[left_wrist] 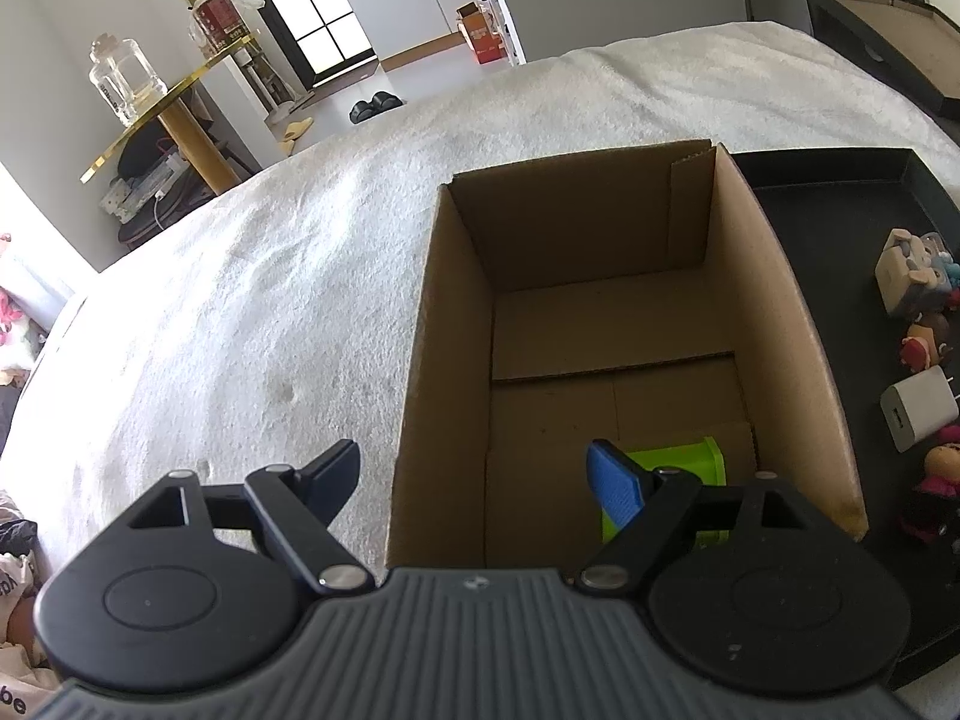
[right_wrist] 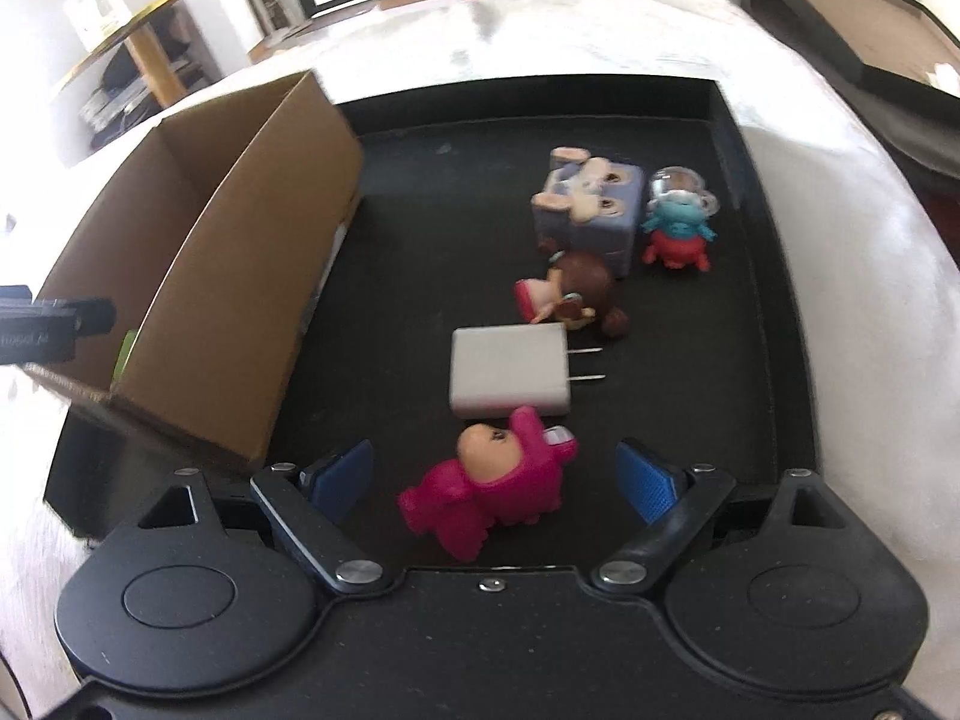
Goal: Organize rigid objects
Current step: 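Move the right gripper to the pink plush figure and close on it, then lift the pink plush figure with the right gripper over the box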
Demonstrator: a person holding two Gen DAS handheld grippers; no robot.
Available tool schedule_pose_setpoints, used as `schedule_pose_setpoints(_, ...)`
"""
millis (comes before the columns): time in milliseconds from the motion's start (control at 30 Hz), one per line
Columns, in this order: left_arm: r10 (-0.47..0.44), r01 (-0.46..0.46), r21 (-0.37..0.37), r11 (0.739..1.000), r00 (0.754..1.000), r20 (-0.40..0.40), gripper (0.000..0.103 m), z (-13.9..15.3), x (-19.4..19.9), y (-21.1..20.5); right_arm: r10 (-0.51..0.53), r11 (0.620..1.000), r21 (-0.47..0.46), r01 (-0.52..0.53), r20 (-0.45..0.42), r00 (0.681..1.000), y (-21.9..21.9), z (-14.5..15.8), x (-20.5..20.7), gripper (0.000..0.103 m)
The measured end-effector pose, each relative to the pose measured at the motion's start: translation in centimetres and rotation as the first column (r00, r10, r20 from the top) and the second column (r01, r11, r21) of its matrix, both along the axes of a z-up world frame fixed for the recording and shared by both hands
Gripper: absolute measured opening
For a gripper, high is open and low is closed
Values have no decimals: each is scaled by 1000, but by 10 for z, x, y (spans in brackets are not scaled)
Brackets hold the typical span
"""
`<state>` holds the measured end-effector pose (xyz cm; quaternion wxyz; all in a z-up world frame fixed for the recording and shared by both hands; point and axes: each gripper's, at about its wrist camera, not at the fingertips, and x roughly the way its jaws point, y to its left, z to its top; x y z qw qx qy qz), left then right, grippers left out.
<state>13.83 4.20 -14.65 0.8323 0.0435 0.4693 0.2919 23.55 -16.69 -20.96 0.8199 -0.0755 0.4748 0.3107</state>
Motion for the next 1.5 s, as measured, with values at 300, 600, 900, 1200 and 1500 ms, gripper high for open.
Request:
schedule_pose_setpoints(300, 5, -5, 1, 1000, 1000, -1, 82, 1, -2, 1, 18, 1000, -8, -18, 14, 1000, -1, -2, -4, 59)
schedule_pose_setpoints(600, 13, -13, -9, 1000, 1000, 21, 82, 4, -5, 4, -5, 999, 38, 3, 61, 998, -6, 19, -1, 59)
schedule_pose_setpoints(900, 27, -25, -31, 999, 997, 67, 82, 9, -10, 12, 4, 995, 102, -21, 158, 987, 6, 45, 0, 59)
schedule_pose_setpoints(1200, 23, -17, -54, 998, 992, 122, 81, 11, -13, 16, 20, 986, 158, -61, 246, 969, 23, 68, 0, 59)
schedule_pose_setpoints(1500, 36, -22, -85, 996, 985, 167, 71, 11, -18, 22, 45, 977, 186, -103, 294, 955, 39, 82, -4, 59)
